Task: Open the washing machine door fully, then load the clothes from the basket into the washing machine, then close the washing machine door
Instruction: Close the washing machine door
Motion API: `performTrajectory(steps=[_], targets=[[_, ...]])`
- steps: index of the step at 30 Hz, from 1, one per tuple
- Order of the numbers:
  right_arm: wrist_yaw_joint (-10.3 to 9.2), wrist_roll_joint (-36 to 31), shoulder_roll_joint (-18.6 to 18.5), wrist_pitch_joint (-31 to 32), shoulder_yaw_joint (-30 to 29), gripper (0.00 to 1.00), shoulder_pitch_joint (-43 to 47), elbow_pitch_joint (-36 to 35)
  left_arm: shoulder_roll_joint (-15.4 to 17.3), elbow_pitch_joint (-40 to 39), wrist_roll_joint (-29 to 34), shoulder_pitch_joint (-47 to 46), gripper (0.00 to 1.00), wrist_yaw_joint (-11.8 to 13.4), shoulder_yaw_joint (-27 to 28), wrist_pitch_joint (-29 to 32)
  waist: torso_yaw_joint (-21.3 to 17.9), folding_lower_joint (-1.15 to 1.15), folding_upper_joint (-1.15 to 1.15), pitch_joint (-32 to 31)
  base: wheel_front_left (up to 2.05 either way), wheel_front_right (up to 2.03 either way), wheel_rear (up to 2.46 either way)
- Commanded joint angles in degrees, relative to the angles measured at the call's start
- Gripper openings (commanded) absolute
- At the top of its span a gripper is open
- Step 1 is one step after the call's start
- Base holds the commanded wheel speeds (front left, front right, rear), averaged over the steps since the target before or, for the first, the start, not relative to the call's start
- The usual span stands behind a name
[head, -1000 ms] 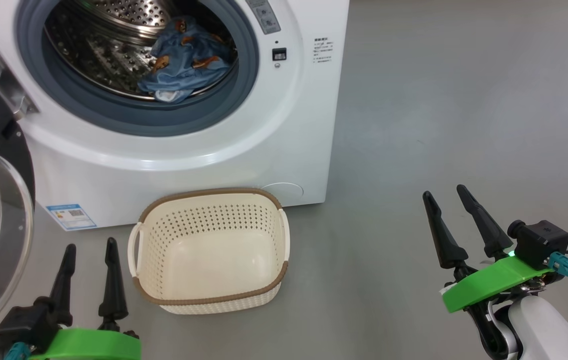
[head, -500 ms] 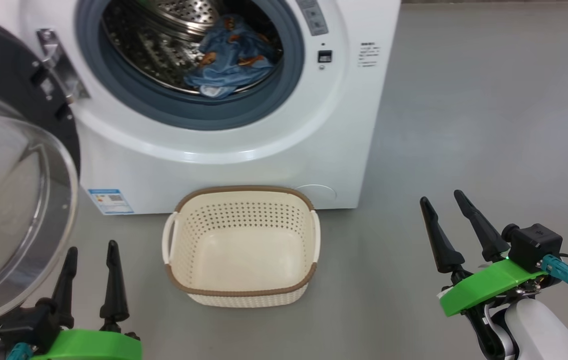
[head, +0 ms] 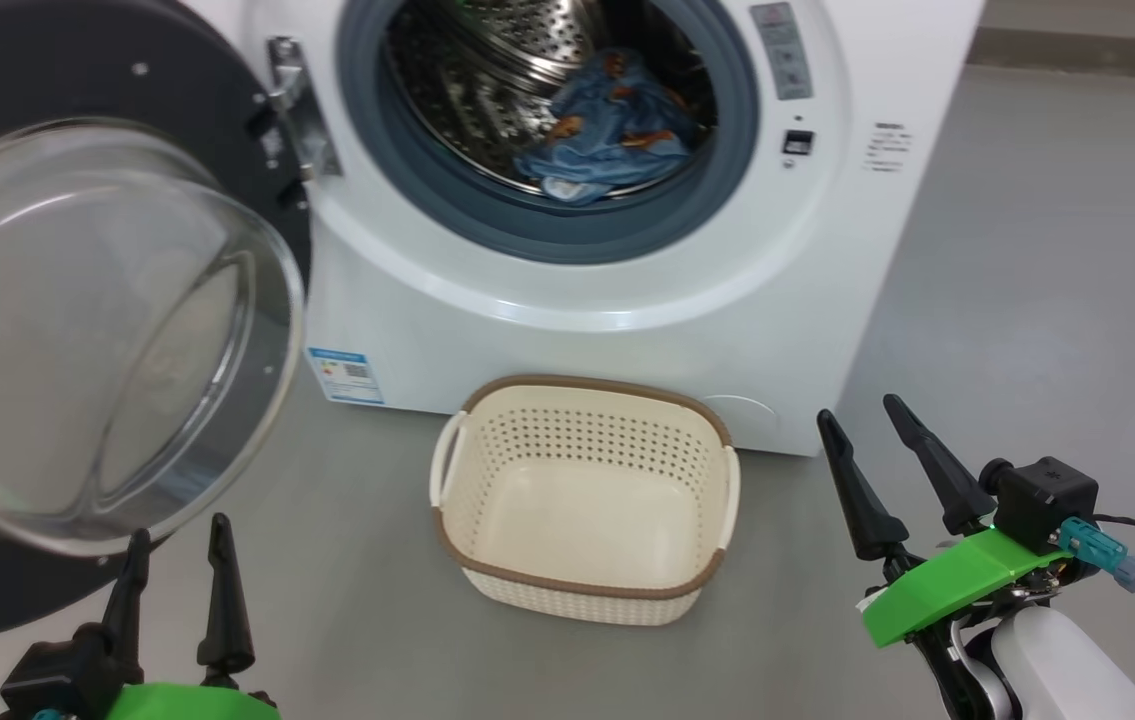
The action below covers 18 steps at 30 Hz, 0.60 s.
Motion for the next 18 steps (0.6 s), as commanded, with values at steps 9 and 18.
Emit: performTrajectory(steps=[9,18], targets=[[0.33,1.02,-0.14,-0.46,1.28,1.0,1.49,-0.92,1.7,-1.63,0.51,0.29,1.0,2.29,1.72,0.8,8.35,0.0,0.0,-2.8,0.0,0.0,0.0],[0.33,1.12,0.36,-0.46,1.26,1.0,1.76,-1.16,1.57,-2.49,0.5,1.02,1.0,3.3,1.46,0.91,12.27,0.0,0.0,-2.63,0.0,0.0,0.0]])
